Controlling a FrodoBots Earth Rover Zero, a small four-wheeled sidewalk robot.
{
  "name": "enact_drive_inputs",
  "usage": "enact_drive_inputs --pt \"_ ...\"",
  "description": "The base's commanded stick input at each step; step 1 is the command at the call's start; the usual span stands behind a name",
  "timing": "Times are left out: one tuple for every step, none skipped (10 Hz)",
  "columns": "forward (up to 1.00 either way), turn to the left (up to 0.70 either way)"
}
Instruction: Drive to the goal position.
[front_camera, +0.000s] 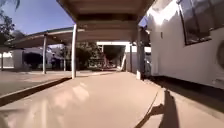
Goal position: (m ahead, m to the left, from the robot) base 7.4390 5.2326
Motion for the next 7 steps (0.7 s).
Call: enact_drive_inputs --pt "0.70 0.00" --pt "0.70 0.00" --pt "0.70 0.00" --pt "0.70 0.00" --pt "0.70 0.00" --pt "0.70 0.00" --pt "0.70 0.00"
